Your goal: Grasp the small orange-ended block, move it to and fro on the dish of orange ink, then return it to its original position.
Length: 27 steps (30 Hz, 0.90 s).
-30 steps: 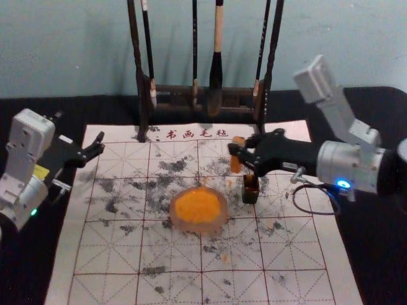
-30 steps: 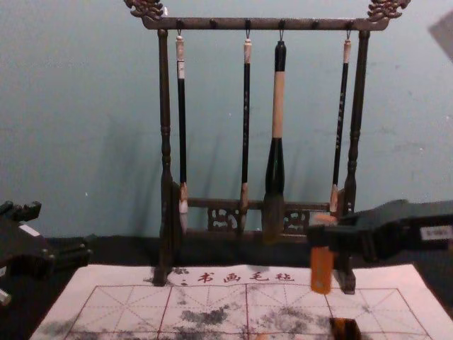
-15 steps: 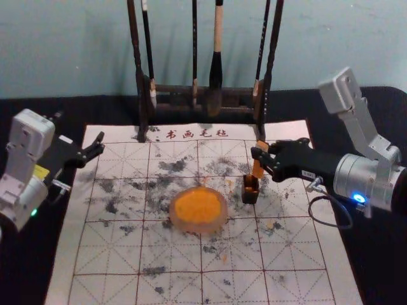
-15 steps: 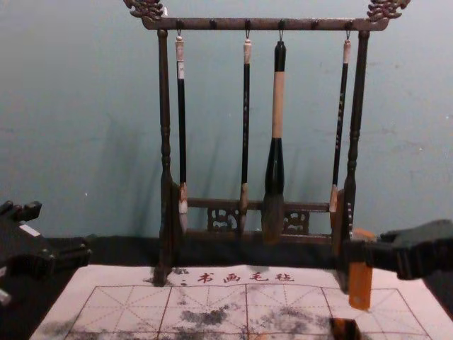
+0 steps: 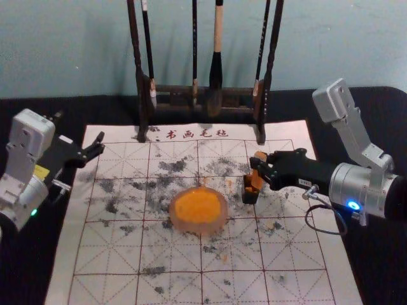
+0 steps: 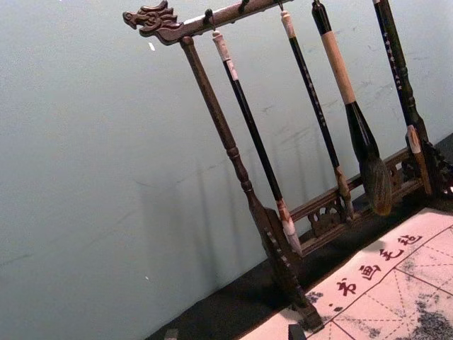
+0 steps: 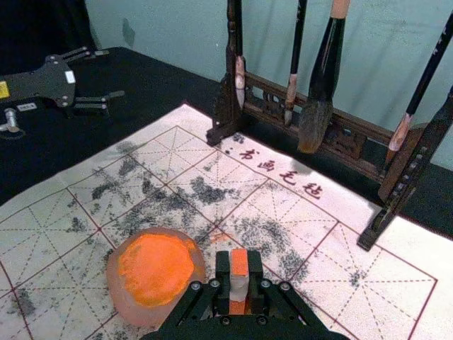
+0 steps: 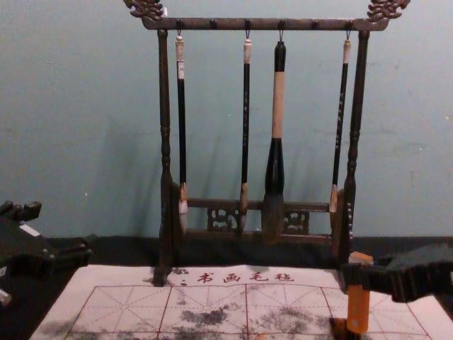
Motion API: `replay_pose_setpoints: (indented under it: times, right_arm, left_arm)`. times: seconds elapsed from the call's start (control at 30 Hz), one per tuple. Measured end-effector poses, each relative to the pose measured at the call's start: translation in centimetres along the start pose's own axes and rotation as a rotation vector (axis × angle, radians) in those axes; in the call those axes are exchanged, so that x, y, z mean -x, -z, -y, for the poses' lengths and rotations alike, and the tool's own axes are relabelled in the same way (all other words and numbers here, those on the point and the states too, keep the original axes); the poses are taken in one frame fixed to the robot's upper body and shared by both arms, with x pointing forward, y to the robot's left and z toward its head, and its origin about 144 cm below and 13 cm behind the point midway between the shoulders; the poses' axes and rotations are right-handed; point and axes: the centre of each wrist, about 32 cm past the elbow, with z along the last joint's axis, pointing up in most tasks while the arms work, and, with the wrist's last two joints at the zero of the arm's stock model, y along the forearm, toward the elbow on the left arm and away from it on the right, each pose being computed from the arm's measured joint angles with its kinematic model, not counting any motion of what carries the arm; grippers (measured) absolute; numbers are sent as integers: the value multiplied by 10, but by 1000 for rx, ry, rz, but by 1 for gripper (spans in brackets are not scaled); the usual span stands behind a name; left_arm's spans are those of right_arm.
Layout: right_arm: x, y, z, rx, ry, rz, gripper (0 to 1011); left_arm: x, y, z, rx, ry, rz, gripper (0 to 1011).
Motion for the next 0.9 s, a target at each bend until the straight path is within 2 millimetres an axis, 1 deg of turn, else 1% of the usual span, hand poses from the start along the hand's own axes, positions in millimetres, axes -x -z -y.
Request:
replay_pose_setpoints:
  times: [0.3, 0.9]
  right_arm:
    - [-4, 2, -9, 17, 10, -9, 129]
    - [-5, 4, -18, 33, 15, -23, 129]
  left_arm:
    - [0, 0, 0, 0, 0, 0, 1001]
    - [0, 0, 0, 0, 0, 0, 1001]
